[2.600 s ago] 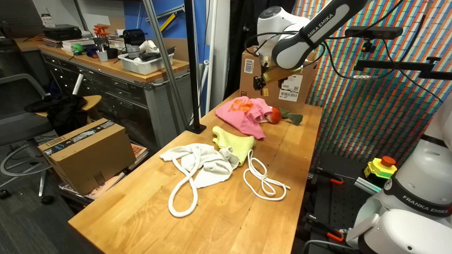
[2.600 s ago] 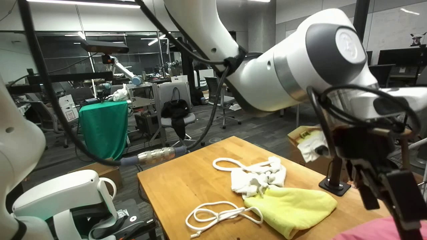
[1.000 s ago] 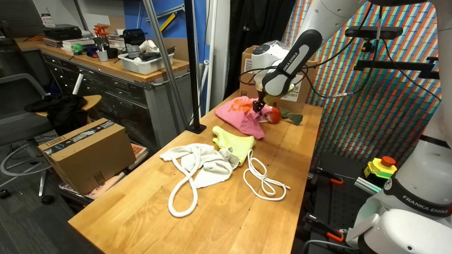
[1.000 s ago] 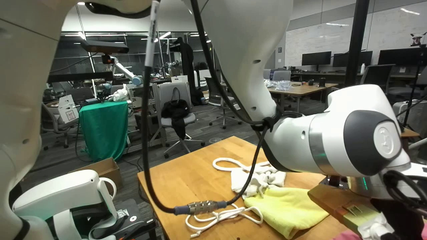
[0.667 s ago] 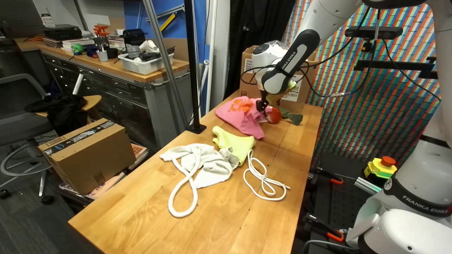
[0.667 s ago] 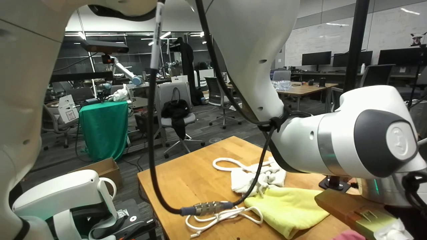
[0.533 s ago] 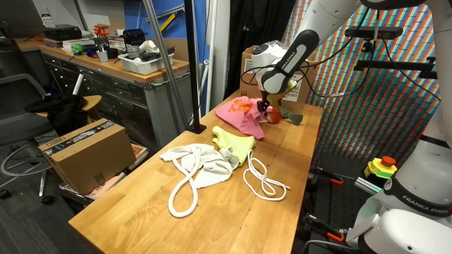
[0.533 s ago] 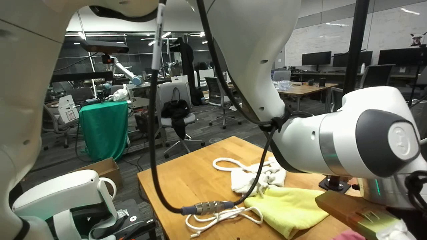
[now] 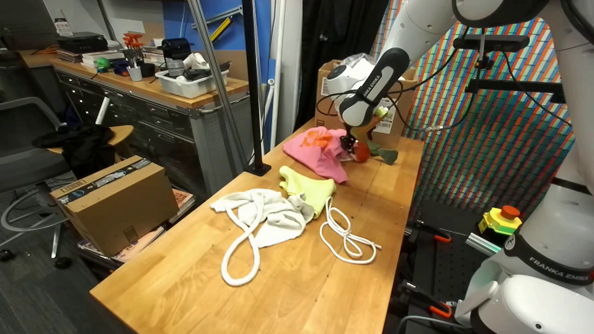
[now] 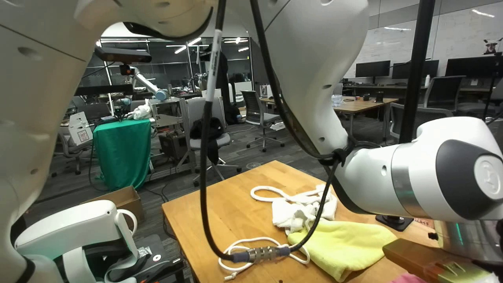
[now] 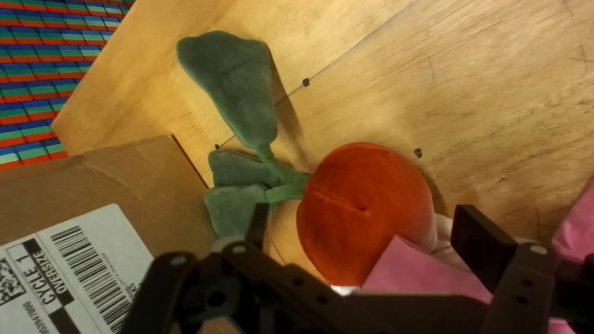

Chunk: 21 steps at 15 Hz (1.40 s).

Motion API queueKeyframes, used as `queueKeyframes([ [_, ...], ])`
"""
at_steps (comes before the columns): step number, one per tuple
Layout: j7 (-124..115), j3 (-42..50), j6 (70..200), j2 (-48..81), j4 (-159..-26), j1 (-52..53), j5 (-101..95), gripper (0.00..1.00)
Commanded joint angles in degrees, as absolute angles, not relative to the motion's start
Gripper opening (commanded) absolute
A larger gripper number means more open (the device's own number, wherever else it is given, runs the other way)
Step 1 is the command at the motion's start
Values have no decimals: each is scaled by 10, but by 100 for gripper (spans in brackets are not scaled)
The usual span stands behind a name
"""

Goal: Separate the objects on the table.

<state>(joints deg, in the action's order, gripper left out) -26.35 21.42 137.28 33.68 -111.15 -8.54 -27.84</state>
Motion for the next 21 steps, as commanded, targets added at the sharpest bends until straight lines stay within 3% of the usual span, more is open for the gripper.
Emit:
queueKeyframes([
  [1, -255, 232, 1346, 383, -1057, -80, -276, 100],
  [13, -245, 246, 1335, 426, -1039, -88, -270, 100],
  [15, -242, 246, 1333, 427, -1041, -90, -270, 73],
  [21, -234, 247, 1322, 420, -1045, -88, -270, 27],
])
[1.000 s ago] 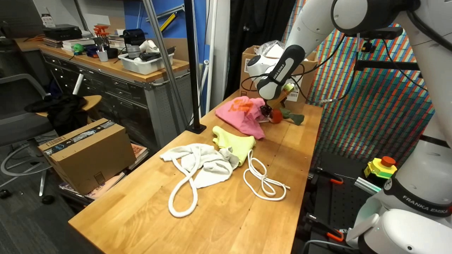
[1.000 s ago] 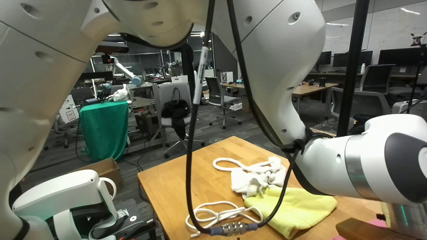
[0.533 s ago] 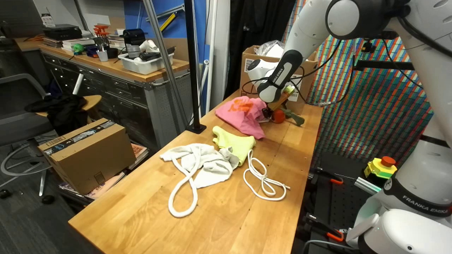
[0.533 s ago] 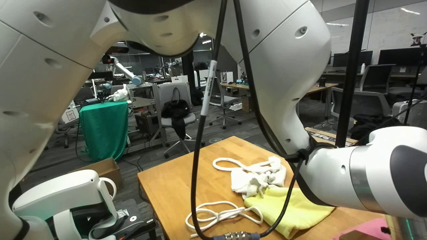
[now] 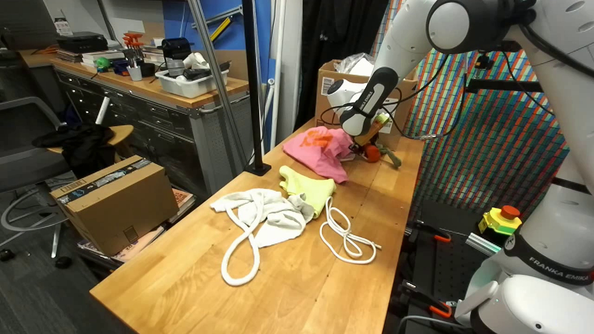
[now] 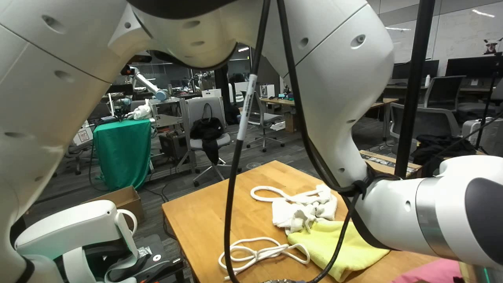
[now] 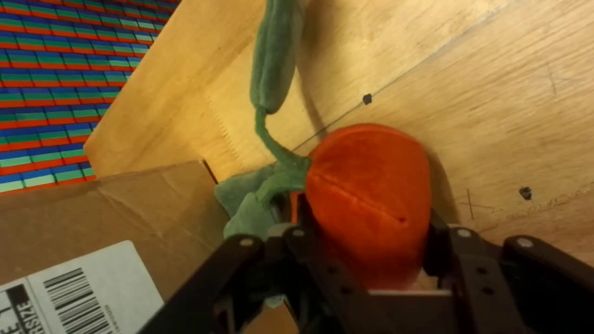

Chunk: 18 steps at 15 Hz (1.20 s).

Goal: Separate the objects on the table.

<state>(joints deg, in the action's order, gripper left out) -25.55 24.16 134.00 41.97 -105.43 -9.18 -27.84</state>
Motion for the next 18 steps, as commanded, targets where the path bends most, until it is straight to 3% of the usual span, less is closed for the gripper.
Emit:
queueKeyframes([
  [1, -230, 245, 1317, 415, -1047, -87, -269, 21],
  [3, -215, 239, 1304, 402, -1053, -86, -266, 7],
  [5, -196, 229, 1289, 380, -1065, -82, -263, 4],
  [18, -48, 81, 1052, 137, -1114, -13, -253, 6],
])
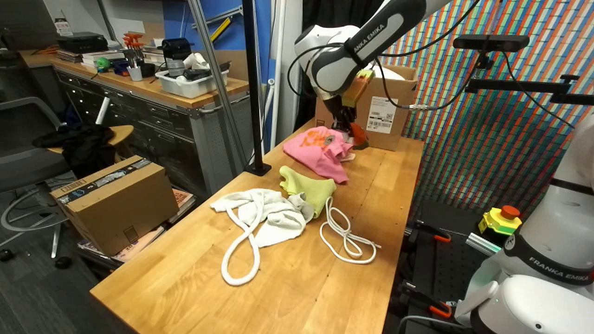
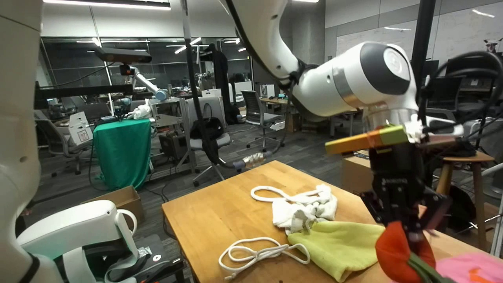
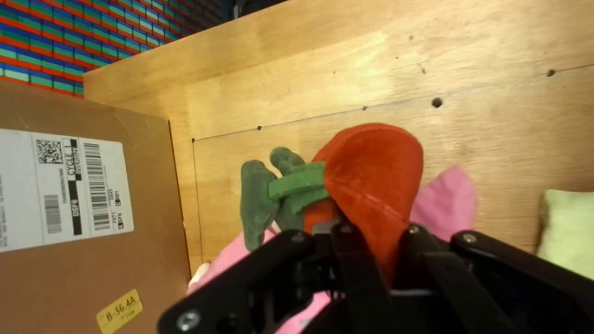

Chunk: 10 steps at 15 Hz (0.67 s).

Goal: Separate the objects on the table.

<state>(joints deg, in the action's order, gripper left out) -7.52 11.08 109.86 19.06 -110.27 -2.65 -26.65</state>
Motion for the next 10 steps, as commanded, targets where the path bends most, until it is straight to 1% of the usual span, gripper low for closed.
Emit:
queueKeyframes([
  [1, -44, 67, 1038, 128, -1108, -7, -249, 6],
  [5, -42, 20, 1008, 115, -1085, 18, -230, 6],
  [10, -38, -25, 989, 129, -1035, 48, -179, 6],
])
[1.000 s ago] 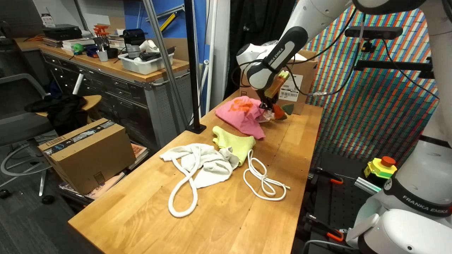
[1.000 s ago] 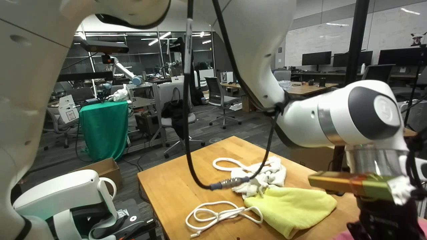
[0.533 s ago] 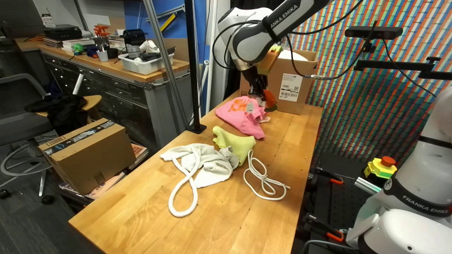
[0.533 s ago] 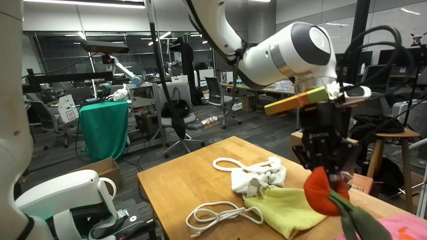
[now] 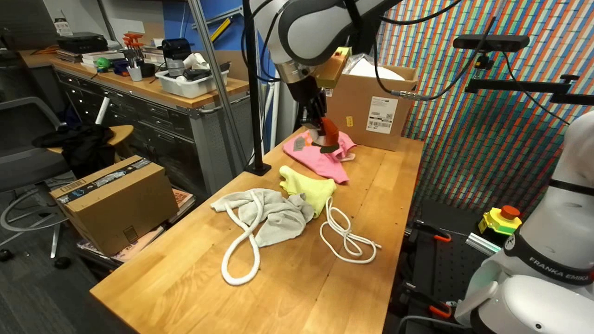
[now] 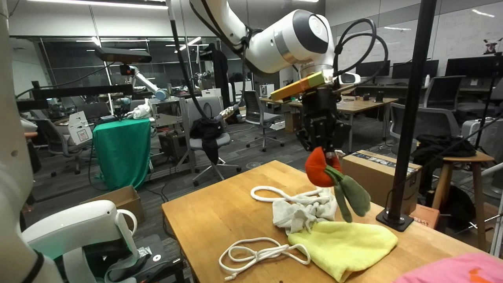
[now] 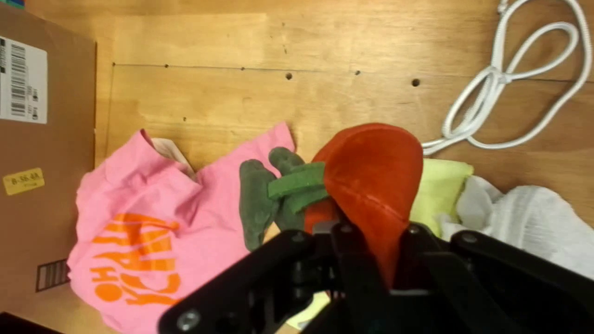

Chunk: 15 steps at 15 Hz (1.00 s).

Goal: Separate the objects on the table.

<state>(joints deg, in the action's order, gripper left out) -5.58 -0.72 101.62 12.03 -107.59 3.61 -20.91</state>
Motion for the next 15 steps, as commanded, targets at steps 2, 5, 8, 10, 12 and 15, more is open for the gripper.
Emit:
queueKeyframes([
  [2, -37, -39, 990, 136, -1015, 58, -158, 6],
  [5, -38, -57, 1003, 150, -990, 72, -123, 6],
  [8, -47, -73, 1026, 170, -967, 87, -85, 7],
  [10, -50, -81, 1047, 187, -952, 95, -60, 7],
  [12, -55, -87, 1078, 202, -941, 102, -31, 7],
  [15, -73, -93, 1152, 222, -936, 113, 4, 7],
])
